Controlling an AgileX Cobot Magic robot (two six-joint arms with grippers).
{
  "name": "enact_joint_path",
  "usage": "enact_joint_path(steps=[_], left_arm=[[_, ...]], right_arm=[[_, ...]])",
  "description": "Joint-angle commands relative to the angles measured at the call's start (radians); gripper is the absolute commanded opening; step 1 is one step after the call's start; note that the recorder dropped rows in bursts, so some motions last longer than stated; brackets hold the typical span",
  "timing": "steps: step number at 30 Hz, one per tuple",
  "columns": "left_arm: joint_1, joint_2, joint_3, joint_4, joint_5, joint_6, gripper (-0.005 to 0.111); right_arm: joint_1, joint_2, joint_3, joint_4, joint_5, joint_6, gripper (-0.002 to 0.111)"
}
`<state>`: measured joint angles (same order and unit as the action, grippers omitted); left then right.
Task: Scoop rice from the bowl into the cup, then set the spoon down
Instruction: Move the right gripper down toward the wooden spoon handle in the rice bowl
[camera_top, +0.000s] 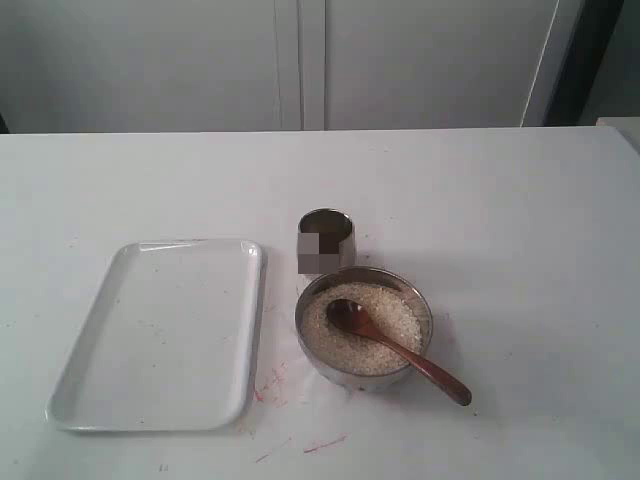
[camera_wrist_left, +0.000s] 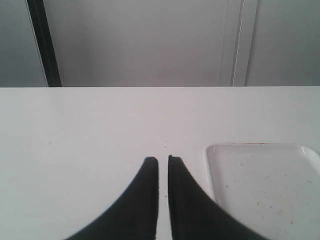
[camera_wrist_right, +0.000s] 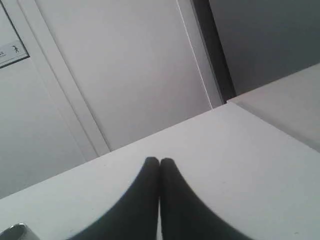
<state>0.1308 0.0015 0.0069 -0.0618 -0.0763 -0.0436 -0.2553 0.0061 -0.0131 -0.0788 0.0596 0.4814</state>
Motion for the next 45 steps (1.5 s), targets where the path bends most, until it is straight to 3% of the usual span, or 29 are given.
enact_joint_path(steps=[1,7,12,19,25,32,40,45], left_arm=[[-0.004,-0.001,-0.007,-0.005,-0.006,-0.005,0.014],[-0.004,-0.001,-0.007,-0.005,-0.006,-0.005,0.014],[-0.004,-0.001,-0.007,-0.005,-0.006,-0.005,0.014],[-0.004,-0.001,-0.007,-0.005,-0.006,-0.005,0.014],[-0.004,-0.001,-0.007,-0.005,-0.006,-0.005,0.014],[-0.004,-0.001,-0.007,-0.005,-0.006,-0.005,0.014],[-0.004,-0.001,-0.007,-0.005,-0.006,-0.005,0.014],[-0.004,-0.001,-0.007,-0.005,-0.006,-0.005,0.014]], right_arm=[[-0.004,-0.006,-0.062,0.001,0.068,0.044,0.000],[-0.004,0.146,-0.227,0.001,0.225,0.021,0.000],[0.003,0.330,-0.447,0.018,0.430,-0.194,0.000],[0.061,0.625,-0.769,0.208,0.722,-0.499,0.000],[0.123,0.916,-0.959,0.358,0.955,-0.599,0.000],[0.364,1.147,-1.093,0.365,0.998,-0.663,0.000],[0.759,1.296,-1.206,-0.038,1.056,-0.442,0.000],[0.842,1.332,-1.212,-0.054,1.161,-0.435,0.000]])
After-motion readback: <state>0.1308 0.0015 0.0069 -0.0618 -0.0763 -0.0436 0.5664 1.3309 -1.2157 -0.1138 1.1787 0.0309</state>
